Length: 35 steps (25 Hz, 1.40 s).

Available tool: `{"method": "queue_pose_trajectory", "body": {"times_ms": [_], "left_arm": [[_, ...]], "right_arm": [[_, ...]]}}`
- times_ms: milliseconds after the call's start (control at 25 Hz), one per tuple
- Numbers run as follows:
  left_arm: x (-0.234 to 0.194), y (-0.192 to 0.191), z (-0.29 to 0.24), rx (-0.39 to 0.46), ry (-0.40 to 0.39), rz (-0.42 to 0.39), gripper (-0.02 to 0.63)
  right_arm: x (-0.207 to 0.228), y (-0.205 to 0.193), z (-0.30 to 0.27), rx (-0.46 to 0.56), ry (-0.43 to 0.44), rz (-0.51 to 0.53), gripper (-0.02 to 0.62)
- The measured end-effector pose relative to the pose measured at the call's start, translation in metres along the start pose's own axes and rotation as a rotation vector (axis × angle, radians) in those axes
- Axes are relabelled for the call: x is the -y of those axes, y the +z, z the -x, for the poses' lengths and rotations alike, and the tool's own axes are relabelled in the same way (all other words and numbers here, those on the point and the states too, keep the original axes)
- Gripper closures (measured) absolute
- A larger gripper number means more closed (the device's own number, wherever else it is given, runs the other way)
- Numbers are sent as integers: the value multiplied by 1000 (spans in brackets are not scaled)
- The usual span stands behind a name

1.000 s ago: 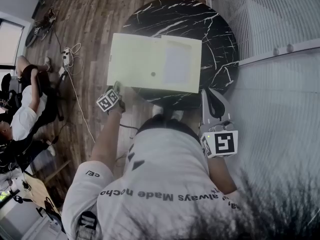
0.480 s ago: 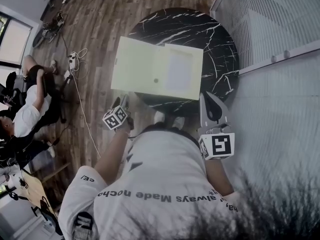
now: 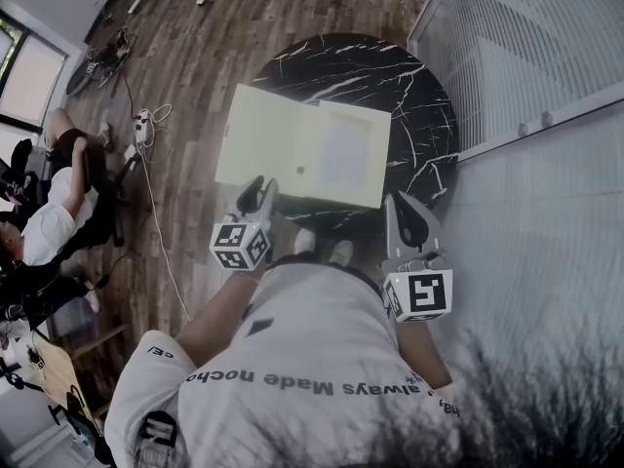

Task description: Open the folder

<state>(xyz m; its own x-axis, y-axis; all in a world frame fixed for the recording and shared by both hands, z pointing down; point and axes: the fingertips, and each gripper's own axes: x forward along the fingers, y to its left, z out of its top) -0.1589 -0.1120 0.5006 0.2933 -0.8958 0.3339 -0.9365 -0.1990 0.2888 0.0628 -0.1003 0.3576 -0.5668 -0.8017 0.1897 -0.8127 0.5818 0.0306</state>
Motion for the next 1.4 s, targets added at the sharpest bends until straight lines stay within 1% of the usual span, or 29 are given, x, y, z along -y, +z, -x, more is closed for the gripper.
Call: {"method": "queue_pose_trajectory", "body": {"times_ms": [120,200,280,400,600,800,880,1040,1160,1400], "left_arm": [[45,40,0,58,-75,-97,509],[73,64,2,88,-115,-176,523],[97,83,5,108,-151,-244,523],[127,103,11,138,-207,-286,525],[164,132,21,197,-289,-289,538],[189,145,25,227,-340,-288,540],[193,147,23,231,-347,-287,540],[188,145,18,218,-350,-302,540],[185,143,14,216,-344,-289,540],[181,137,8,193,-341,-265,540]], "right_arm": [[-1,9,2,12,11,23,594],[-2,15,4,16,17,32,594],[-3,21,6,18,23,40,594],[-5,29,10,21,29,44,594],[-9,39,15,19,41,52,594],[-11,47,16,24,52,60,594],[-11,52,15,40,45,58,594],[-11,53,14,35,45,60,594],[-9,49,11,29,46,47,594],[-13,41,5,10,69,54,594]]}}
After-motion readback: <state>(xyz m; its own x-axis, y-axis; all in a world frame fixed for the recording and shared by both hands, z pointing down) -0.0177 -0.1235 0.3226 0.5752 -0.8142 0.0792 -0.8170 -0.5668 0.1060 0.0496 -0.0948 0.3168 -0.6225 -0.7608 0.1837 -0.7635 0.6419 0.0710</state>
